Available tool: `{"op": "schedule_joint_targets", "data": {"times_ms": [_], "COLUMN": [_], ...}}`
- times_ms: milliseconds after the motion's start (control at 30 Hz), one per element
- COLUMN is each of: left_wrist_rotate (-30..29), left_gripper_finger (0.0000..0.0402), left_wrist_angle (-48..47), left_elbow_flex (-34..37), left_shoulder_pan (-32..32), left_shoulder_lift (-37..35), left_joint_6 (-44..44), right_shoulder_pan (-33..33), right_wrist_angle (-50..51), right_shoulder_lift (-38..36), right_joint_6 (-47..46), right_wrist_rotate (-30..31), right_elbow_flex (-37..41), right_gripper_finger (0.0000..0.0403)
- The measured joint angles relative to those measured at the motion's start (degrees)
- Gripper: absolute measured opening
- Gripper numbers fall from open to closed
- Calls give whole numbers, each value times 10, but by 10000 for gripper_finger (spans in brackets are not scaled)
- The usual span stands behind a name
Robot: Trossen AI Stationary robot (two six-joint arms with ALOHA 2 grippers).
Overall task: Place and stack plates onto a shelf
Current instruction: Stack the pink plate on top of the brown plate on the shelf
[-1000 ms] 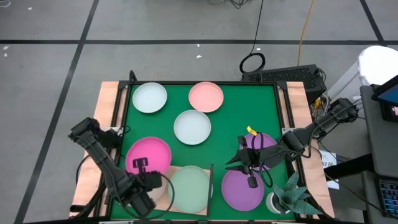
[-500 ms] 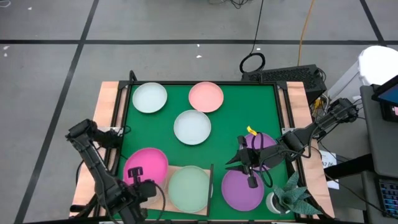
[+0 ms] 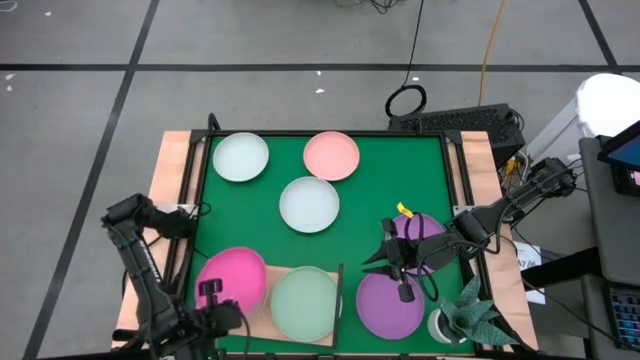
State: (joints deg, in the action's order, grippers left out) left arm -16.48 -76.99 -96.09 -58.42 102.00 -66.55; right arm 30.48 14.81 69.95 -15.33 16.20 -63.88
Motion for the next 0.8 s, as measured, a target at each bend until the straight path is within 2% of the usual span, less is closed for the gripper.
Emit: {"op": "schedule_joint_targets", "data": {"times_ms": [233, 600, 800], "left_wrist_rotate": [-11, 15, 14], "left_gripper_finger": [9, 9, 23], "left_wrist_angle": [35, 115, 115], "left_elbow_flex": [29, 82, 94], "left_shoulder_pan": [-22, -37, -36], "left_shoulder_lift": [0, 0, 0], "left_joint_6": [9, -4, -13], "right_shoulder_pan": [0, 0, 0], "right_wrist_angle": [0, -3, -4], "right_shoulder_lift": [0, 0, 0], "right_joint_6": [0, 0, 0], "right_wrist_rotate": [0, 0, 0], "right_elbow_flex": [0, 0, 0], "right_gripper_finger": [61, 61, 61]}}
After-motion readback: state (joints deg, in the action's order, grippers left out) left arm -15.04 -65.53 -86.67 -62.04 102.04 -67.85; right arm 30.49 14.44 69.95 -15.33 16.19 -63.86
